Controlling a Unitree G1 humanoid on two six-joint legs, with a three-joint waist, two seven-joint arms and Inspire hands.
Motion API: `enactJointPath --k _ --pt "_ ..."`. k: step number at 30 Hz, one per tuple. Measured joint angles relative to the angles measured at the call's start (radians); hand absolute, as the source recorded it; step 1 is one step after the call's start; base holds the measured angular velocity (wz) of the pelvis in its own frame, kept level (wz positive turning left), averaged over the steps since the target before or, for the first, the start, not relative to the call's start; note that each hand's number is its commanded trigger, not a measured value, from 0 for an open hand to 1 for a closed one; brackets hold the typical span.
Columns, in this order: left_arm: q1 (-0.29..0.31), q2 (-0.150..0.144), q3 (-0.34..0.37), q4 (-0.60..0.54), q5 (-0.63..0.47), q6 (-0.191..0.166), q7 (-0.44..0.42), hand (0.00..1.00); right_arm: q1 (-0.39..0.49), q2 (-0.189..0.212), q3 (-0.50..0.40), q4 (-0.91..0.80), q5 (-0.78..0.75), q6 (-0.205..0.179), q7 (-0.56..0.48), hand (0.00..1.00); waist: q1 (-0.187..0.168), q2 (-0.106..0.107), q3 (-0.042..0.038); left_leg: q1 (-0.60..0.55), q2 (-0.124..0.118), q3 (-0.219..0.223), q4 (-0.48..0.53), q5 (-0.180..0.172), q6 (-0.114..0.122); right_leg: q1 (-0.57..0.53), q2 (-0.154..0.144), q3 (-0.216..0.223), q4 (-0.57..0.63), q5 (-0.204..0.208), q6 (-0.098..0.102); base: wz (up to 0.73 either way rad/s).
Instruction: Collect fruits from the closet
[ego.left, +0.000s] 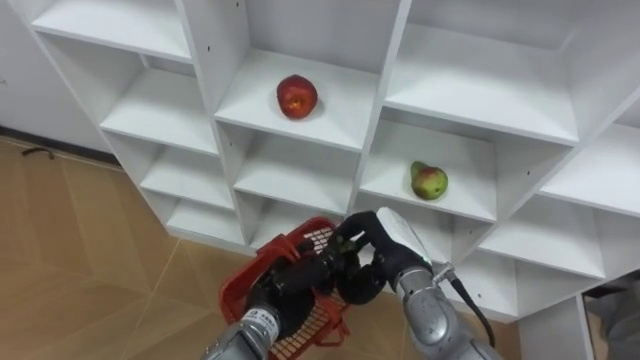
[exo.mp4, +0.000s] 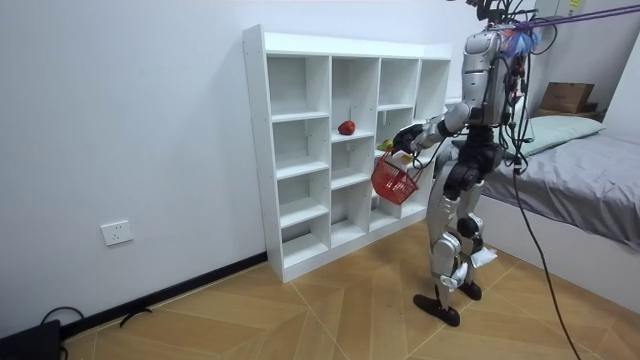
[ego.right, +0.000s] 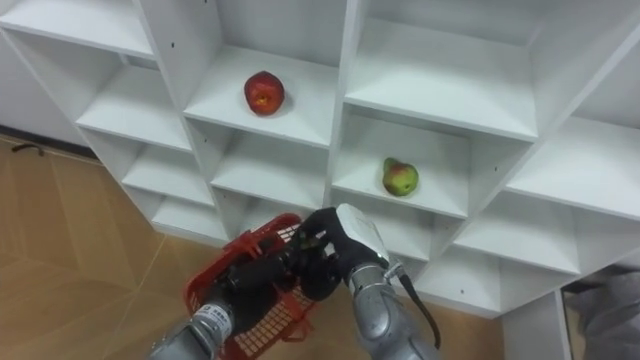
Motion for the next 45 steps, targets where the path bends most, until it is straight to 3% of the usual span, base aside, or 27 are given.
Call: enactJointPath --k 1,2,3,5,7,8,9,10,21,45 --pt "0.000 0.000 0.000 0.000 0.000 0.000 0.000 1.00 0.000 0.000 0.000 0.000 0.000 0.000 -0.001 1.00 0.000 0.000 0.0000 0.000 0.000 0.000 0.000 0.000 0.000 0.000 0.000 0.000 0.000 0.000 0.000 0.00" --pt "0.000 -0.001 0.001 0.000 0.000 0.000 0.000 1.00 0.000 0.001 0.000 0.000 0.000 0.000 -0.003 0.93 0.000 0.000 0.0000 0.000 0.000 0.000 0.000 0.000 0.000 0.000 0.000 0.000 0.000 0.000 0.000 0.00" --pt "0.000 -0.002 0.003 0.000 0.000 0.000 0.000 1.00 0.000 0.001 0.000 0.001 -0.001 0.000 -0.004 0.74 0.000 0.000 -0.0001 0.000 0.000 0.000 0.001 0.000 0.000 0.000 0.000 0.000 0.000 0.000 0.000 0.00" --pt "0.000 -0.004 0.003 0.000 0.000 0.000 0.000 1.00 -0.001 0.003 0.000 0.006 -0.001 0.000 -0.006 0.70 0.001 0.000 -0.0002 0.000 0.000 0.000 0.002 0.000 0.000 0.000 0.000 0.000 0.000 0.000 0.000 0.00" --pt "0.000 -0.007 0.002 0.000 0.000 0.001 0.000 1.00 -0.003 0.004 0.000 0.017 -0.001 0.000 -0.006 0.54 0.001 0.000 -0.0002 0.000 0.000 0.000 0.004 0.000 0.000 0.000 0.000 0.001 0.000 0.000 0.000 0.00" --pt "0.000 -0.010 0.002 0.000 0.000 0.001 0.000 1.00 -0.005 0.007 0.000 0.025 -0.001 0.000 -0.006 0.39 0.001 0.000 -0.0003 0.000 -0.001 0.000 0.005 0.000 0.000 0.000 -0.001 0.001 0.000 0.000 0.000 0.00" --pt "0.000 -0.011 0.001 0.000 0.000 0.001 0.000 1.00 -0.005 0.007 -0.001 0.026 -0.001 0.000 -0.008 0.02 0.002 0.000 -0.0004 0.000 -0.001 0.000 0.006 0.000 0.000 0.000 -0.001 0.001 0.000 0.000 0.000 0.00" --pt "0.000 -0.011 0.000 0.000 0.000 0.001 0.000 1.00 -0.006 0.007 -0.002 0.027 -0.001 0.000 -0.008 0.00 0.002 0.000 -0.0004 0.000 -0.001 0.000 0.006 0.000 0.000 0.000 -0.001 0.001 0.000 0.000 0.000 0.00" --pt "0.000 -0.012 -0.010 0.032 0.000 0.003 -0.005 1.00 -0.023 0.031 0.000 0.100 -0.001 -0.002 -0.015 0.00 0.009 0.000 -0.0009 -0.001 -0.001 -0.003 0.012 0.000 0.000 0.003 -0.001 0.000 0.001 0.000 0.000 0.00" --pt "-0.001 -0.012 -0.011 0.049 0.000 0.003 -0.006 1.00 -0.038 0.032 0.000 0.105 -0.001 -0.003 -0.037 0.00 0.021 -0.004 -0.0031 -0.004 -0.005 -0.024 0.019 0.001 0.001 0.009 -0.003 -0.020 0.001 0.000 0.000 0.02"
